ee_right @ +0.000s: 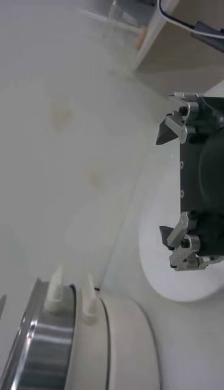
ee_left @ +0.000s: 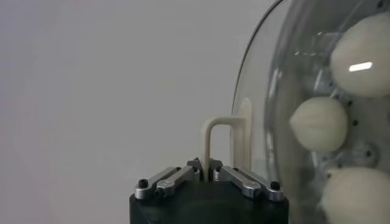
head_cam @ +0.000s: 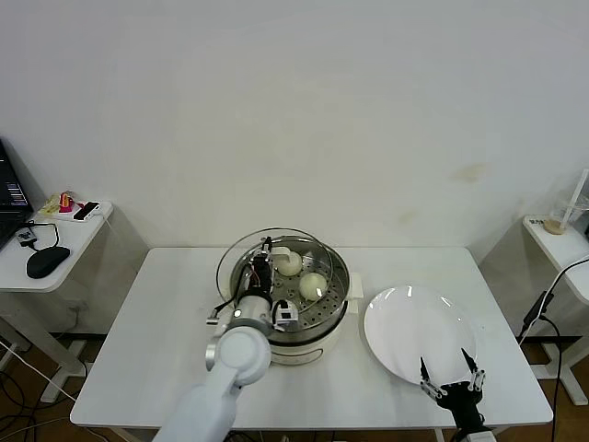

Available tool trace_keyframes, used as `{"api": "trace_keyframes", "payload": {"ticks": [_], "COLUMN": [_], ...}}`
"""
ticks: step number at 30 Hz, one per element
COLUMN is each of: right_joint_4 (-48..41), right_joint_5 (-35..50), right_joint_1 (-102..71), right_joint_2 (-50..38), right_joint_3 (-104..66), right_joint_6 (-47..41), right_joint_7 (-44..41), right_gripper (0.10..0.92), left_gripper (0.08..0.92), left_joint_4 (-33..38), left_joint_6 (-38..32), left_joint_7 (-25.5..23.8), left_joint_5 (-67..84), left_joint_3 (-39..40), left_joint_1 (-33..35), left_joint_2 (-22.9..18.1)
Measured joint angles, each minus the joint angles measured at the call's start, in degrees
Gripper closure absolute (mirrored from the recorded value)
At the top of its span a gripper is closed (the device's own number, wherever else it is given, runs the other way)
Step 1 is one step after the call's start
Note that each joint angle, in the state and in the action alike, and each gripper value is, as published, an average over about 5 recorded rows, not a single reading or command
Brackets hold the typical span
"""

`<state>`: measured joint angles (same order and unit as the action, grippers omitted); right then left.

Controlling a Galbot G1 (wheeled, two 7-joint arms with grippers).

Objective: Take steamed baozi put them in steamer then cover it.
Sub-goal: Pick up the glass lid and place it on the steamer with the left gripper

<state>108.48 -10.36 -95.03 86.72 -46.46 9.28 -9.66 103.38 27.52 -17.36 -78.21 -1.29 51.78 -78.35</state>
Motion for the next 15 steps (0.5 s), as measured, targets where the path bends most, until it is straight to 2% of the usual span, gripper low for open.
{"api": "trace_keyframes", "payload": {"ticks": [15], "right_joint_4": [-1.16], "right_joint_5": [-1.84], "right_joint_1": [0.1], "right_joint_2": [0.11], "right_joint_3": [0.81], "right_joint_6": [0.06], "right_joint_7": [0.22], "right_gripper": [0.203], "left_gripper": [0.859], "left_joint_4": [-2.2], "left_joint_6": [0.98], "left_joint_7": [-1.88], "left_joint_5": [-3.38], "left_joint_3": [1.42], "left_joint_1": [-0.72], "left_joint_2": [-3.69]}}
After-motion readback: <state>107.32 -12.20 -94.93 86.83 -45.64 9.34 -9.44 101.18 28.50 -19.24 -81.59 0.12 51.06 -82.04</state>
